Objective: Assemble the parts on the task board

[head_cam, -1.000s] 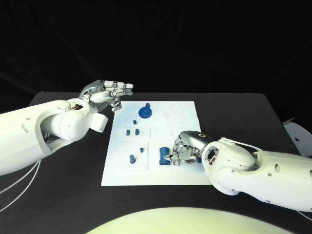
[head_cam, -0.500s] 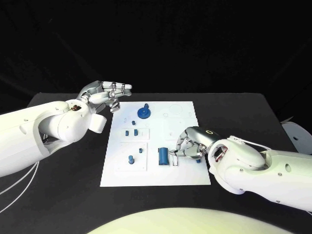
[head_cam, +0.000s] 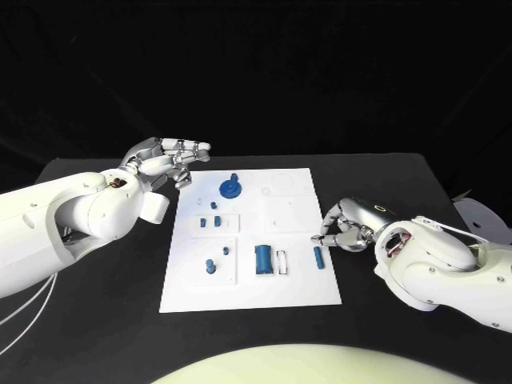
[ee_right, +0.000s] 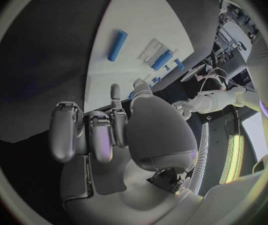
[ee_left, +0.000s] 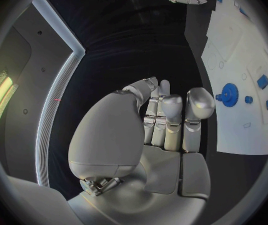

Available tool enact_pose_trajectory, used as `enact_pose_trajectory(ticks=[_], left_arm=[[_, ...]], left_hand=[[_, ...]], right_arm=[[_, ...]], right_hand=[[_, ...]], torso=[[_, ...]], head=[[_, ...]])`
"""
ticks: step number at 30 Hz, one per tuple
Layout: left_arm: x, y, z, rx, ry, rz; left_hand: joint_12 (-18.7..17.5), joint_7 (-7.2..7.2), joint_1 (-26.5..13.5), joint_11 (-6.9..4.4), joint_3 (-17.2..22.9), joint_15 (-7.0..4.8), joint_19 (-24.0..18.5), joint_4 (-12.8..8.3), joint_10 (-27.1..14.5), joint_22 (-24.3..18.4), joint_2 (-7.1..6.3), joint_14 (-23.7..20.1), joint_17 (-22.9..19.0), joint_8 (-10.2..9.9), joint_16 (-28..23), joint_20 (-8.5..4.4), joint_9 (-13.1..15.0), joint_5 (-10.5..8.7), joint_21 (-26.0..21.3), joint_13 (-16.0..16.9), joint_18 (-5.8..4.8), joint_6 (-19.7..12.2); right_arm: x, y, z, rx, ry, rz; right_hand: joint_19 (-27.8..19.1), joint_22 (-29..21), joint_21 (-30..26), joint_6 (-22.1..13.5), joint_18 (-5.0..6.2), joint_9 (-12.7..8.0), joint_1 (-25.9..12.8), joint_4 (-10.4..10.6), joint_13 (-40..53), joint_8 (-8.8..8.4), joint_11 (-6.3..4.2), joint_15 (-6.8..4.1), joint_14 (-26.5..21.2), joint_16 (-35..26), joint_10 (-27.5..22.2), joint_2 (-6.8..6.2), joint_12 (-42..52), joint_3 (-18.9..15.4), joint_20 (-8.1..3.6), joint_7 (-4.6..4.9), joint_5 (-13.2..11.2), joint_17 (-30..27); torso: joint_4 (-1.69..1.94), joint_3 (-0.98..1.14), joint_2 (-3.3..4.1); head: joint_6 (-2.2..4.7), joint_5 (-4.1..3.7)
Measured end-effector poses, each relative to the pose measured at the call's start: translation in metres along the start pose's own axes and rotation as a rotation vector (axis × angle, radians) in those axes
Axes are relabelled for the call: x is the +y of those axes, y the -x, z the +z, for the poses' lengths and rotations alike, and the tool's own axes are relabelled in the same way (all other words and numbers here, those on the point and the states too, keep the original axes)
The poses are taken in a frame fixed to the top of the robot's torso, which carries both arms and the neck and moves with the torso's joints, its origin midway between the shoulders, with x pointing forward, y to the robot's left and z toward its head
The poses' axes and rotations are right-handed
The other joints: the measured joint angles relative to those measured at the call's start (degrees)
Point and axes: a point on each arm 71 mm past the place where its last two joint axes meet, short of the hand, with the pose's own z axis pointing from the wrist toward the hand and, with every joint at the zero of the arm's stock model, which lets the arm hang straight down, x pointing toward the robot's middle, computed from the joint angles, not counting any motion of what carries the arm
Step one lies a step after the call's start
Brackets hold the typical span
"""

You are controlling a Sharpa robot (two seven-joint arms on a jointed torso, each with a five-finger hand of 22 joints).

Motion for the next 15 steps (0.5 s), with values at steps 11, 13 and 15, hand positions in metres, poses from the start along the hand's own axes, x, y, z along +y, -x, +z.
enact_pose_trajectory(ticks=[11,13,15], left_arm=[[0.001,-0.002,0.001,0.009,0.000,-0.002],[0.001,-0.003,0.001,0.012,0.001,-0.003],[0.001,-0.003,0.001,0.013,0.001,-0.003]], left_hand=[[0.0,0.00,0.0,0.21,0.0,0.00,0.0,0.0,-0.2,0.0,0.00,0.0,-0.1,0.0,0.0,0.00,0.0,0.00,0.0,0.0,-0.05,0.0],[0.0,0.00,0.0,0.14,0.0,0.00,0.0,0.0,-0.3,-0.1,0.00,0.0,-0.1,0.0,0.0,0.00,0.0,0.00,0.0,0.0,-0.05,0.0],[0.0,0.00,0.0,0.00,0.0,0.00,0.0,0.0,-0.4,-0.1,0.00,0.0,-0.1,0.0,0.0,0.00,0.0,0.00,0.0,0.0,-0.05,0.0]], right_arm=[[-0.006,-0.018,-0.005,0.039,-0.011,-0.030],[-0.006,-0.020,-0.004,0.044,-0.013,-0.034],[-0.006,-0.022,-0.003,0.050,-0.016,-0.038]], right_hand=[[0.0,0.0,0.0,0.2,0.01,0.2,0.2,0.4,0.0,0.00,-0.01,0.00,0.0,0.0,0.0,-0.22,0.4,-0.4,0.00,-0.16,0.8,0.0],[0.0,0.0,0.0,0.4,0.01,0.2,0.2,0.4,0.0,0.00,-0.01,0.00,0.0,0.0,0.0,-0.22,0.4,-0.4,0.00,0.01,0.8,0.0],[0.0,0.0,0.0,0.6,0.01,0.3,0.2,0.5,0.0,0.00,-0.01,0.00,0.0,0.0,0.0,-0.22,0.4,-0.5,0.00,-0.15,0.8,0.0]], torso=[[-0.04,0.02,-0.04],[0.04,0.01,-0.05],[0.12,0.01,-0.05]], head=[[0.08,0.02],[0.06,0.02],[-0.01,0.06]])
